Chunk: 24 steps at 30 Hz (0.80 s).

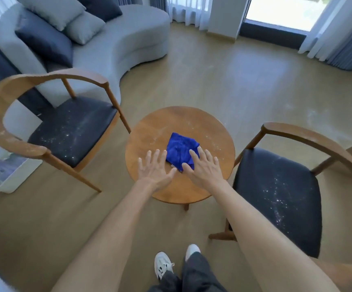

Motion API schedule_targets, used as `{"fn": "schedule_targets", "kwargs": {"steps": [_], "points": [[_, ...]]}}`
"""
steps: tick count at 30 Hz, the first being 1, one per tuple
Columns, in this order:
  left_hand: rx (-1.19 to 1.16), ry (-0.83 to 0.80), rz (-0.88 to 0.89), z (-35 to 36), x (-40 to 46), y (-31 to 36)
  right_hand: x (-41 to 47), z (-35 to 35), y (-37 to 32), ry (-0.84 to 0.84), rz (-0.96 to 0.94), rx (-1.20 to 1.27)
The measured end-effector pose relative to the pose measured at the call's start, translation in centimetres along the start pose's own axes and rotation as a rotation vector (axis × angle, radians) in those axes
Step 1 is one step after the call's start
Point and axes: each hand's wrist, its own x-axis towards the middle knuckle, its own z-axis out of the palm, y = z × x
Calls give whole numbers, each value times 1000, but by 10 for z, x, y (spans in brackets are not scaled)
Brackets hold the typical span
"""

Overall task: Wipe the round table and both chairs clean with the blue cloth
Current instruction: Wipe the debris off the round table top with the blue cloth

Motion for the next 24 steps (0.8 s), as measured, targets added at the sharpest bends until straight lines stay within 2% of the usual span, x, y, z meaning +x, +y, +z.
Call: {"fn": "schedule_targets", "kwargs": {"steps": [12,21,24], "points": [[54,-134,95,29,213,15,185,39,52,-105,164,66],[91,-222,192,89,318,-12,259,111,73,-162,265,82],[91,-223,223,108,338,-26,272,132,76,-115,293,69]]}}
